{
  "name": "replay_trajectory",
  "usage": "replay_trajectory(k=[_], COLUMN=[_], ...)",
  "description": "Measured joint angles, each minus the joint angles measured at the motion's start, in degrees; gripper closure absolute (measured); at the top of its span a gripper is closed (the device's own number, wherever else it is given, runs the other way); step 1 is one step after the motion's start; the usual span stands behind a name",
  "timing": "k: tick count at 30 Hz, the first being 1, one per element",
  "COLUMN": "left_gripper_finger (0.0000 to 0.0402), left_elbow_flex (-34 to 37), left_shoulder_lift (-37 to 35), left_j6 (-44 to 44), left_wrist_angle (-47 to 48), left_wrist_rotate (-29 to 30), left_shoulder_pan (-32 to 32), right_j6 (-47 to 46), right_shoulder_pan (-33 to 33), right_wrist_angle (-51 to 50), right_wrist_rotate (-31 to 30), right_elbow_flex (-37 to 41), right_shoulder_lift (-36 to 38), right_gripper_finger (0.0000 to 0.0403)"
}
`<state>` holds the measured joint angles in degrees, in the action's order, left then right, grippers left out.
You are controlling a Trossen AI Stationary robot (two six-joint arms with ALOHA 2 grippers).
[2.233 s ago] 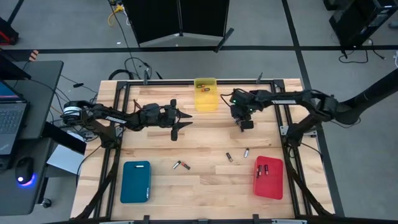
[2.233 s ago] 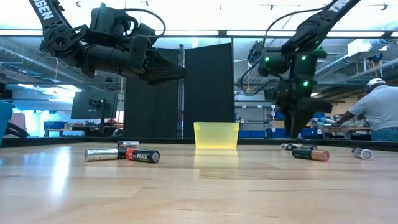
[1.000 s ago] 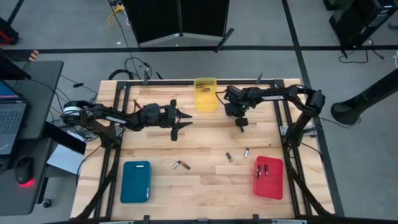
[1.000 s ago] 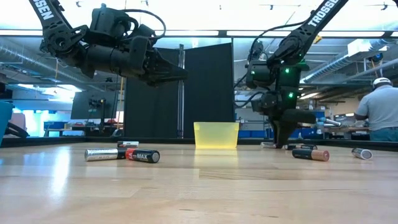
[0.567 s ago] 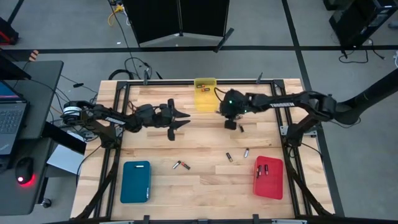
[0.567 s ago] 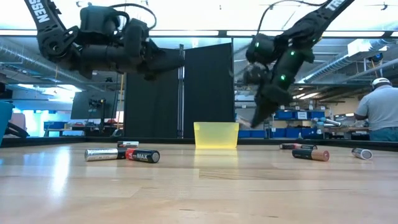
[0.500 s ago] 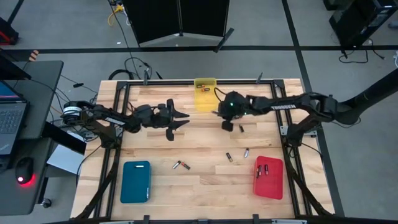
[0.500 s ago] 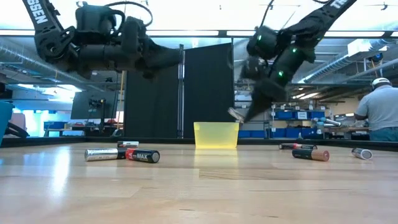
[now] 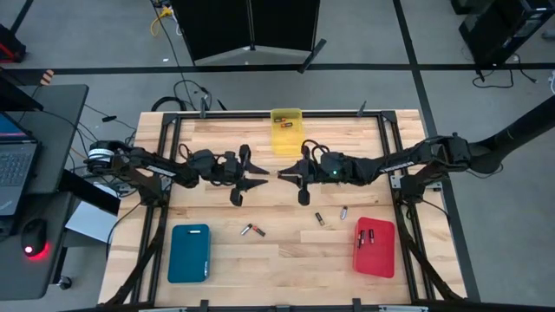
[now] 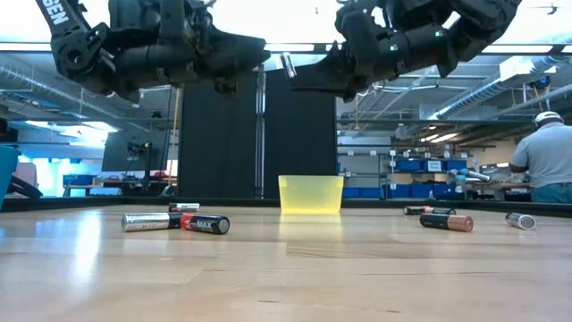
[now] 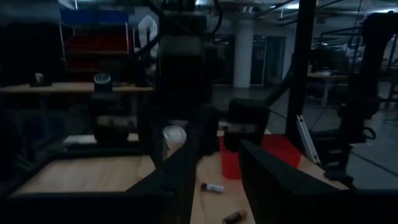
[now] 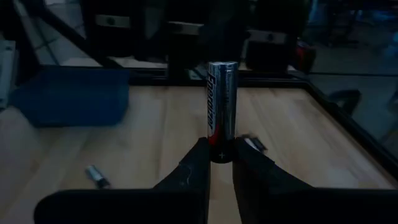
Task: Sort batteries
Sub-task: Put the silver battery into the blue bin
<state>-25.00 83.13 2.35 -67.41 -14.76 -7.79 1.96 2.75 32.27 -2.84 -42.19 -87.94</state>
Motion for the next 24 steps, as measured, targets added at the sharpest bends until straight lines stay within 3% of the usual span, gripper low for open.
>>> replay_trajectory(k=[6,13,24], left_gripper_finger=[0.0242,0.0218,0.0223], left_elbow_flex=[-0.85,-2.06,-8.09], left_shoulder_lift=[0.00,0.14,4.31], left_j6=[-1.72,0.68,-2.06], left_wrist_angle=[1.93,1.72,3.22], left_wrist_rotate=[6.28,6.23,4.12], left_shoulder_pan=[1.15,1.51,2.84], right_j6=[1.56,2.30,2.77], right_shoulder_pan=[-2.30,-2.56,-2.79], right_wrist_angle=[3.55,4.49,5.05], right_wrist_rotate=[-2.11,-2.16,-2.09], right_elbow_flex=[0.00,0.00,0.00], right_shoulder_lift=[0.04,0.04,0.04], right_gripper_finger=[0.0349,0.0349,0.0349])
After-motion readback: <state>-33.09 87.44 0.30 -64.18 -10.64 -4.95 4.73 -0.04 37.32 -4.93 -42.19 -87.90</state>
